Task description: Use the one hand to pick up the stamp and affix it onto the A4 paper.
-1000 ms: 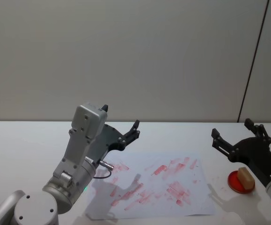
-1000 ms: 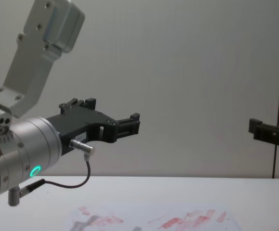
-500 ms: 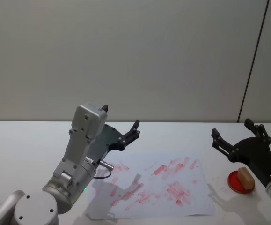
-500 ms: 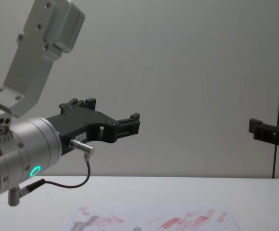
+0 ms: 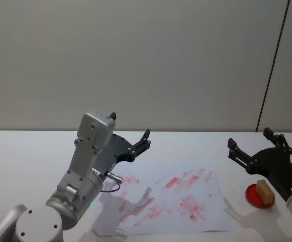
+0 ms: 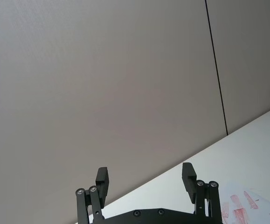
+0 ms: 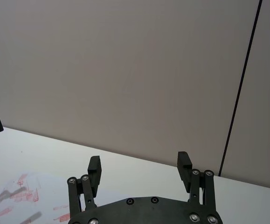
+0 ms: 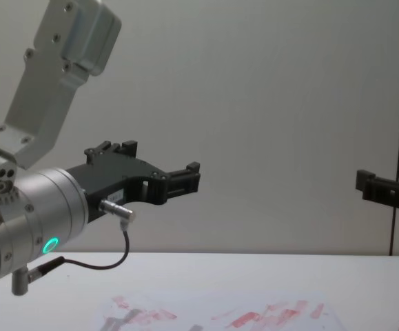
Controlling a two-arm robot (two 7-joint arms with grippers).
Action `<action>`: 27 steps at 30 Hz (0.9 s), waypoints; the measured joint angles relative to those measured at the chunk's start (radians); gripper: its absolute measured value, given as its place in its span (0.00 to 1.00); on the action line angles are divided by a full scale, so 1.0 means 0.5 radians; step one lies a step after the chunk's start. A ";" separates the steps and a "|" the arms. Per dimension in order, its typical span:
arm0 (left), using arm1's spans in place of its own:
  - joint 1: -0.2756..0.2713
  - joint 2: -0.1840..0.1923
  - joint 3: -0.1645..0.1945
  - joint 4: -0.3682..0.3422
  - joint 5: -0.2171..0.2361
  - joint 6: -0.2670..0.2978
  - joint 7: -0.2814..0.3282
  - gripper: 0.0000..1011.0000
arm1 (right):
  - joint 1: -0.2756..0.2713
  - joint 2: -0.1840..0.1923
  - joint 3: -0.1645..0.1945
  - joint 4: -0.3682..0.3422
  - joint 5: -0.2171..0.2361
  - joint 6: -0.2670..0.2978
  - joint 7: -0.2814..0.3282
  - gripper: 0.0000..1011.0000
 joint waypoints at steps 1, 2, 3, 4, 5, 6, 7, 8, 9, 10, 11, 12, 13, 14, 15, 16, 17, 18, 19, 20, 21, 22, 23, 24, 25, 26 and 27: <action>0.000 0.000 0.000 0.000 0.000 0.000 0.000 0.99 | 0.000 0.000 0.000 0.000 0.000 0.000 0.000 0.99; 0.000 0.000 0.000 0.000 0.000 0.000 0.000 0.99 | 0.000 0.000 0.000 0.000 0.000 0.000 0.000 0.99; 0.000 0.000 0.000 0.000 0.000 0.000 0.000 0.99 | 0.000 0.000 0.000 0.000 0.000 0.000 0.000 0.99; 0.000 0.000 0.000 0.000 0.000 0.000 0.000 0.99 | 0.000 0.000 0.000 0.000 0.000 0.000 0.000 0.99; 0.000 0.000 0.000 0.000 0.000 0.000 0.000 0.99 | 0.000 0.001 0.001 0.000 0.000 0.000 0.000 0.99; 0.000 0.000 0.000 0.000 0.000 0.000 0.000 0.99 | -0.001 0.001 0.002 0.000 0.001 0.000 0.000 0.99; 0.000 0.000 0.000 0.000 0.000 0.000 0.000 0.99 | -0.003 0.005 0.005 -0.001 0.003 0.000 0.000 0.99; 0.000 0.000 0.000 0.000 0.000 0.000 0.000 0.99 | -0.006 0.010 0.008 -0.002 0.006 0.001 0.000 0.99; 0.000 0.000 0.000 0.000 0.000 0.000 0.000 0.99 | -0.014 0.018 0.015 -0.004 0.013 0.004 0.000 0.99; 0.000 0.000 0.000 0.000 0.000 0.000 0.000 0.99 | -0.014 0.018 0.015 -0.004 0.013 0.004 0.000 0.99; 0.000 0.000 0.000 0.000 0.000 0.000 0.000 0.99 | -0.024 0.031 0.023 -0.010 0.023 0.010 -0.003 0.99; 0.000 0.000 0.000 0.000 0.000 0.000 0.000 0.99 | -0.031 0.039 0.028 -0.014 0.028 0.014 -0.004 0.99; 0.000 0.000 0.000 0.000 0.000 0.000 0.000 0.99 | -0.050 0.059 0.039 -0.022 0.039 0.024 -0.011 0.99; 0.000 0.000 0.000 0.000 0.000 0.000 0.000 0.99 | -0.060 0.068 0.046 -0.029 0.045 0.031 -0.015 0.99; 0.000 0.000 0.000 0.000 0.000 0.000 0.000 0.99 | -0.070 0.078 0.052 -0.034 0.052 0.040 -0.020 0.99; 0.000 0.000 0.000 0.000 0.000 0.000 0.000 0.99 | -0.080 0.088 0.059 -0.039 0.058 0.048 -0.025 0.99; 0.000 0.000 0.000 0.000 0.000 0.000 0.000 0.99 | -0.107 0.110 0.072 -0.051 0.069 0.064 -0.035 0.99; 0.000 0.000 0.000 0.000 0.000 0.000 0.000 0.99 | -0.119 0.124 0.080 -0.059 0.075 0.073 -0.040 0.99; 0.000 0.000 0.000 0.000 0.000 0.000 0.000 0.99 | -0.144 0.144 0.092 -0.070 0.086 0.091 -0.050 0.99; 0.000 0.000 0.000 0.000 0.000 0.000 0.000 0.99 | -0.144 0.144 0.092 -0.070 0.086 0.091 -0.050 0.99; 0.000 0.000 0.000 0.000 0.000 0.000 0.000 0.99 | -0.173 0.169 0.106 -0.082 0.098 0.114 -0.063 0.99; 0.000 0.000 0.000 0.000 0.000 0.000 0.000 0.99 | -0.181 0.176 0.109 -0.086 0.102 0.125 -0.068 0.99; 0.000 0.000 0.000 0.000 0.000 0.000 0.000 0.99 | -0.207 0.196 0.121 -0.096 0.110 0.149 -0.078 0.99; 0.000 0.000 0.000 0.000 0.000 0.000 0.000 0.99 | -0.218 0.204 0.125 -0.101 0.114 0.166 -0.082 0.99; 0.000 0.000 0.000 0.000 0.000 0.000 0.000 0.99 | -0.237 0.219 0.132 -0.110 0.118 0.189 -0.088 0.99; 0.000 0.000 0.000 0.000 0.000 0.000 0.000 0.99 | -0.246 0.226 0.136 -0.114 0.120 0.209 -0.092 0.99; 0.000 0.000 0.000 0.000 0.000 0.000 0.000 0.99 | -0.256 0.234 0.139 -0.118 0.121 0.226 -0.095 0.99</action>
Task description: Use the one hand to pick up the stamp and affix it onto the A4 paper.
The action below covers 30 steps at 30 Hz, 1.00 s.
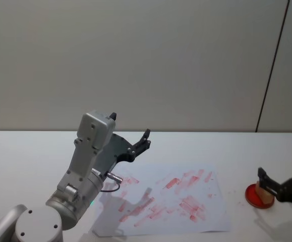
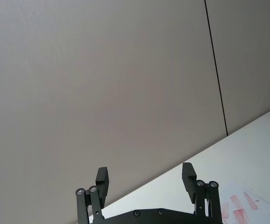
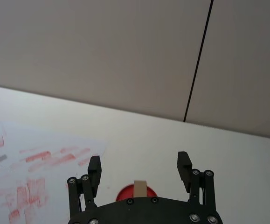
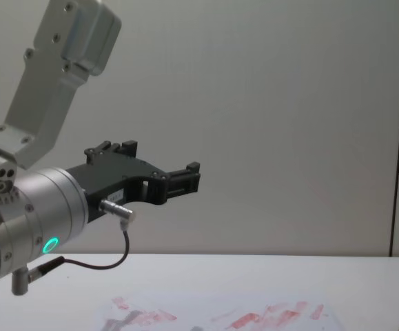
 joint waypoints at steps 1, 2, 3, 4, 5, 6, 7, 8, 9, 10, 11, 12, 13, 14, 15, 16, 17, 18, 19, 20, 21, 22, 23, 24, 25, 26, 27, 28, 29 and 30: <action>0.000 0.000 0.000 0.000 0.000 0.000 0.000 0.99 | -0.005 0.004 0.001 -0.002 0.000 0.015 -0.002 0.99; 0.000 0.000 0.000 0.000 0.000 0.000 0.000 0.99 | -0.011 0.009 0.003 -0.005 0.000 0.030 -0.004 0.99; 0.000 0.000 0.000 0.000 0.000 0.000 0.000 0.99 | -0.024 0.018 0.006 -0.009 -0.001 0.068 -0.008 0.99; 0.000 0.000 0.000 0.000 0.000 0.000 0.000 0.99 | -0.028 0.020 0.006 -0.010 -0.003 0.082 -0.009 0.99; 0.000 0.000 0.000 0.000 0.000 0.000 0.000 0.99 | -0.031 0.023 0.006 -0.011 -0.010 0.112 -0.009 0.99; 0.000 0.000 0.000 0.000 0.000 0.000 0.000 0.99 | -0.032 0.024 0.006 -0.010 -0.018 0.133 -0.009 0.99; 0.000 0.000 0.000 0.000 0.000 0.000 0.000 0.99 | -0.032 0.024 0.005 -0.010 -0.023 0.148 -0.008 0.99; 0.000 0.000 0.000 0.000 0.000 0.000 0.000 0.99 | -0.031 0.024 0.003 -0.009 -0.029 0.165 -0.008 0.99; 0.000 0.000 0.000 0.000 0.000 0.000 0.000 0.99 | -0.026 0.022 -0.001 -0.004 -0.044 0.195 -0.004 0.99; 0.000 0.000 0.000 0.000 0.000 0.000 0.000 0.99 | -0.023 0.020 -0.003 -0.001 -0.051 0.209 -0.002 0.99; 0.000 0.000 0.000 0.000 0.000 0.000 0.000 0.99 | -0.017 0.017 -0.006 0.005 -0.060 0.228 0.001 0.99; 0.000 0.000 0.000 0.000 0.000 0.000 0.000 0.99 | -0.008 0.012 -0.011 0.012 -0.072 0.251 0.006 0.99; 0.000 0.000 0.000 0.000 0.000 0.000 0.000 0.99 | -0.003 0.009 -0.013 0.019 -0.080 0.263 0.009 0.99; 0.000 0.000 0.000 0.000 0.000 0.000 0.000 0.99 | 0.009 0.001 -0.019 0.031 -0.095 0.289 0.014 0.99; 0.000 0.000 0.000 0.000 0.000 0.000 0.000 0.99 | 0.018 -0.004 -0.020 0.035 -0.106 0.308 0.017 0.99; 0.000 0.000 0.000 0.000 0.000 0.000 0.000 0.99 | 0.024 -0.008 -0.025 0.046 -0.114 0.321 0.020 0.99; 0.000 0.000 0.000 0.000 0.000 0.000 0.000 0.99 | 0.031 -0.012 -0.028 0.052 -0.120 0.329 0.022 0.99; 0.000 0.000 0.000 0.000 0.000 0.000 0.000 0.99 | 0.045 -0.021 -0.032 0.063 -0.138 0.353 0.027 0.99; 0.000 0.000 0.000 0.000 0.000 0.000 0.000 0.99 | 0.052 -0.025 -0.035 0.074 -0.148 0.365 0.029 0.99; 0.000 0.000 0.000 0.000 0.000 0.000 0.000 0.99 | 0.058 -0.029 -0.038 0.082 -0.152 0.372 0.030 0.99; 0.000 0.000 0.000 0.000 0.000 0.000 0.000 0.99 | 0.066 -0.034 -0.041 0.090 -0.161 0.383 0.032 0.99; 0.000 0.000 0.000 0.000 0.000 0.000 0.000 0.99 | 0.081 -0.043 -0.046 0.108 -0.177 0.405 0.036 0.99; 0.000 0.000 0.000 0.000 0.000 0.000 0.000 0.99 | 0.085 -0.046 -0.048 0.113 -0.183 0.413 0.039 0.99; 0.000 0.000 0.000 0.000 0.000 0.000 0.000 0.99 | 0.101 -0.057 -0.054 0.129 -0.196 0.428 0.042 0.99; 0.000 0.000 0.000 0.000 0.000 0.000 0.000 0.99 | 0.101 -0.057 -0.054 0.129 -0.196 0.428 0.042 0.99; 0.000 0.000 0.000 0.000 0.000 0.000 0.000 0.99 | 0.115 -0.066 -0.058 0.147 -0.209 0.443 0.047 0.99; 0.000 0.000 0.000 0.000 0.000 0.000 0.000 0.99 | 0.124 -0.072 -0.060 0.156 -0.217 0.452 0.050 0.99; 0.000 0.000 0.000 0.000 0.000 0.000 0.000 0.99 | 0.139 -0.083 -0.066 0.177 -0.232 0.467 0.056 0.99; 0.000 0.000 0.000 0.000 0.000 0.000 0.000 0.99 | 0.146 -0.087 -0.068 0.186 -0.238 0.473 0.058 0.99; 0.000 0.000 0.000 0.000 0.000 0.000 0.000 0.99 | 0.153 -0.092 -0.071 0.195 -0.244 0.478 0.060 0.99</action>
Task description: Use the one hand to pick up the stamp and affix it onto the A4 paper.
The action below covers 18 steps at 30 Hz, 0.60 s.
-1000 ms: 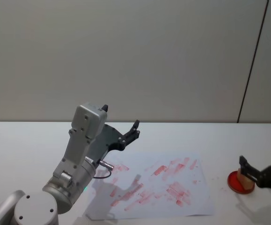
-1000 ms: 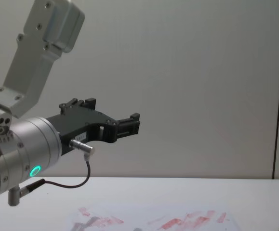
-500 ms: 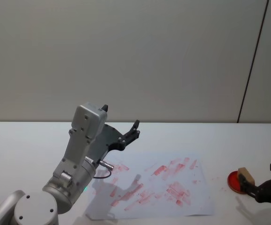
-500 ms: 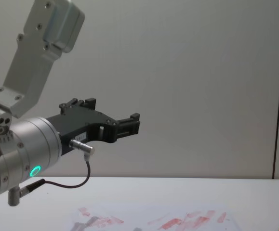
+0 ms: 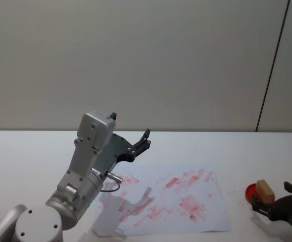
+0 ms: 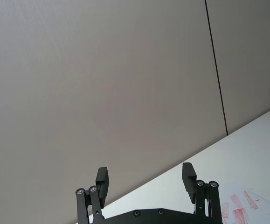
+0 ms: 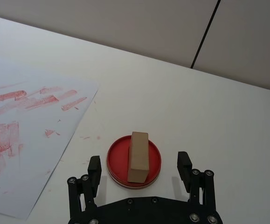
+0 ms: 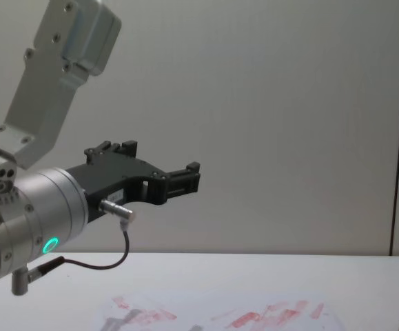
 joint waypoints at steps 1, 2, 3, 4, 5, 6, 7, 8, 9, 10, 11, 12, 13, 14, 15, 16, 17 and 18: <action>0.000 0.000 0.000 0.000 0.000 0.000 0.000 0.99 | 0.007 -0.005 -0.003 0.008 -0.006 0.005 0.003 0.99; 0.000 0.000 0.000 0.000 0.000 0.000 0.000 0.99 | 0.025 -0.016 -0.008 0.029 -0.018 0.013 0.008 0.99; 0.000 0.000 0.000 0.000 0.000 0.000 0.000 0.99 | 0.032 -0.021 -0.010 0.038 -0.024 0.017 0.011 0.99; 0.000 0.000 0.000 0.000 0.000 0.000 0.000 0.99 | 0.039 -0.026 -0.013 0.047 -0.032 0.022 0.015 0.99; 0.000 0.000 0.000 0.000 0.000 0.000 0.000 0.99 | 0.053 -0.036 -0.018 0.066 -0.044 0.028 0.021 0.99; 0.000 0.000 0.000 0.000 0.000 0.000 0.000 0.99 | 0.064 -0.043 -0.020 0.076 -0.049 0.031 0.023 0.99; 0.000 0.000 0.000 0.000 0.000 0.000 0.000 0.99 | 0.071 -0.047 -0.023 0.087 -0.054 0.034 0.026 0.99; 0.000 0.000 0.000 0.000 0.000 0.000 0.000 0.99 | 0.084 -0.057 -0.026 0.103 -0.067 0.039 0.032 0.99; 0.000 0.000 0.000 0.000 0.000 0.000 0.000 0.99 | 0.091 -0.061 -0.028 0.112 -0.073 0.040 0.035 0.99; 0.000 0.000 0.000 0.000 0.000 0.000 0.000 0.99 | 0.107 -0.071 -0.032 0.129 -0.083 0.042 0.042 0.99; 0.000 0.000 0.000 0.000 0.000 0.000 0.000 0.99 | 0.113 -0.075 -0.034 0.140 -0.088 0.043 0.045 0.99; 0.000 0.000 0.000 0.000 0.000 0.000 0.000 0.99 | 0.120 -0.079 -0.036 0.149 -0.094 0.045 0.048 0.99; 0.000 0.000 0.000 0.000 0.000 0.000 0.000 0.99 | 0.126 -0.083 -0.038 0.157 -0.099 0.046 0.051 0.99; 0.000 0.000 0.000 0.000 0.000 0.000 0.000 0.99 | 0.137 -0.090 -0.041 0.171 -0.107 0.047 0.057 0.99; 0.000 0.000 0.000 0.000 0.000 0.000 0.000 0.99 | 0.142 -0.094 -0.042 0.177 -0.111 0.048 0.059 0.99; 0.000 0.000 0.000 0.000 0.000 0.000 0.000 0.99 | 0.151 -0.100 -0.045 0.189 -0.119 0.049 0.063 0.99; 0.000 0.000 0.000 0.000 0.000 0.000 0.000 0.99 | 0.151 -0.100 -0.045 0.189 -0.119 0.049 0.063 0.99; 0.000 0.000 0.000 0.000 0.000 0.000 0.000 0.99 | 0.159 -0.105 -0.047 0.200 -0.125 0.050 0.067 0.99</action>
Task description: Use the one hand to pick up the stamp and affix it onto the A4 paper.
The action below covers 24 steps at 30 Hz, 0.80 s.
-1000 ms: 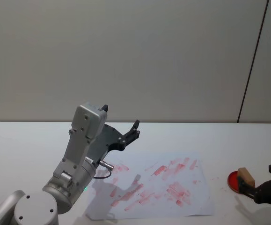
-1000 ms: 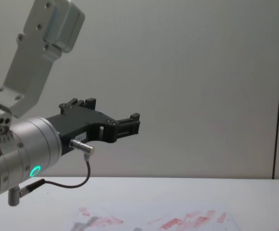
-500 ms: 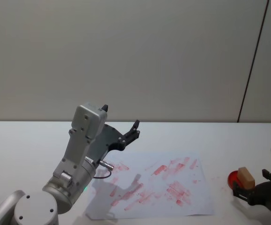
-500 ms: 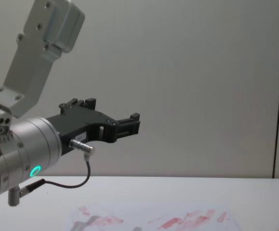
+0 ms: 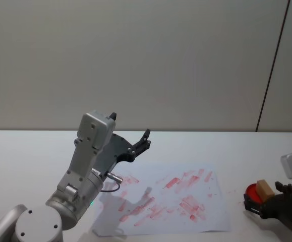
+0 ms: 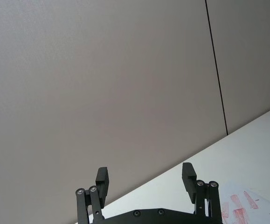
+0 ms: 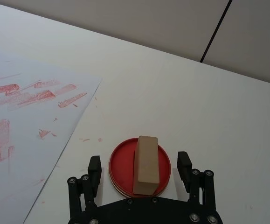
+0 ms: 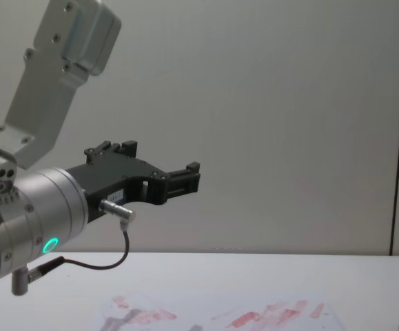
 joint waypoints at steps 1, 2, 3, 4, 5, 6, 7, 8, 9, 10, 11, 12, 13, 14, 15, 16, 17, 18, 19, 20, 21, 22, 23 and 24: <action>0.000 0.000 0.000 0.000 0.000 0.000 0.000 0.99 | 0.003 -0.002 0.000 0.004 -0.002 0.000 0.001 0.99; 0.000 0.000 0.000 0.000 0.000 0.000 0.000 0.99 | 0.010 -0.006 -0.002 0.014 -0.008 0.001 0.005 0.97; 0.000 0.000 0.000 0.000 0.000 0.000 0.000 0.99 | 0.013 -0.009 -0.003 0.018 -0.011 0.001 0.006 0.96; 0.000 0.000 0.000 0.000 0.000 0.000 0.000 0.99 | 0.016 -0.010 -0.004 0.022 -0.013 0.002 0.008 0.95; 0.000 0.000 0.000 0.000 0.000 0.000 0.000 0.99 | 0.019 -0.012 -0.005 0.026 -0.015 0.002 0.008 0.91; 0.000 0.000 0.000 0.000 0.000 0.000 0.000 0.99 | 0.023 -0.015 -0.006 0.032 -0.018 0.002 0.010 0.89; 0.000 0.000 0.000 0.000 0.000 0.000 0.000 0.99 | 0.026 -0.016 -0.007 0.034 -0.020 0.002 0.011 0.86; 0.000 0.000 0.000 0.000 0.000 0.000 0.000 0.99 | 0.028 -0.017 -0.007 0.037 -0.022 0.003 0.012 0.86; 0.000 0.000 0.000 0.000 0.000 0.000 0.000 0.99 | 0.032 -0.020 -0.008 0.042 -0.025 0.003 0.014 0.81; 0.000 0.000 0.000 0.000 0.000 0.000 0.000 0.99 | 0.033 -0.021 -0.009 0.044 -0.026 0.003 0.015 0.80; 0.000 0.000 0.000 0.000 0.000 0.000 0.000 0.99 | 0.037 -0.023 -0.010 0.048 -0.029 0.003 0.016 0.76; 0.000 0.000 0.000 0.000 0.000 0.000 0.000 0.99 | 0.038 -0.024 -0.010 0.050 -0.030 0.003 0.017 0.76; 0.000 0.000 0.000 0.000 0.000 0.000 0.000 0.99 | 0.040 -0.025 -0.010 0.052 -0.031 0.004 0.018 0.70; 0.000 0.000 0.000 0.000 0.000 0.000 0.000 0.99 | 0.041 -0.026 -0.011 0.054 -0.032 0.004 0.018 0.68; 0.000 0.000 0.000 0.000 0.000 0.000 0.000 0.99 | 0.044 -0.027 -0.011 0.057 -0.034 0.004 0.019 0.64; 0.000 0.000 0.000 0.000 0.000 0.000 0.000 0.99 | 0.045 -0.028 -0.012 0.058 -0.035 0.004 0.020 0.61; 0.000 0.000 0.000 0.000 0.000 0.000 0.000 0.99 | 0.046 -0.029 -0.012 0.060 -0.036 0.004 0.021 0.58; 0.000 0.000 0.000 0.000 0.000 0.000 0.000 0.99 | 0.046 -0.029 -0.012 0.060 -0.036 0.004 0.021 0.56; 0.000 0.000 0.000 0.000 0.000 0.000 0.000 0.99 | 0.048 -0.030 -0.013 0.063 -0.037 0.005 0.022 0.53; 0.000 0.000 0.000 0.000 0.000 0.000 0.000 0.99 | 0.050 -0.031 -0.013 0.065 -0.039 0.005 0.022 0.47; 0.000 0.000 0.000 0.000 0.000 0.000 0.000 0.99 | 0.050 -0.032 -0.013 0.066 -0.040 0.005 0.023 0.47; 0.000 0.000 0.000 0.000 0.000 0.000 0.000 0.99 | 0.051 -0.032 -0.013 0.066 -0.040 0.005 0.023 0.42; 0.000 0.000 0.000 0.000 0.000 0.000 0.000 0.99 | 0.052 -0.033 -0.014 0.067 -0.041 0.005 0.023 0.37; 0.000 0.000 0.000 0.000 0.000 0.000 0.000 0.99 | 0.053 -0.033 -0.014 0.069 -0.042 0.006 0.023 0.37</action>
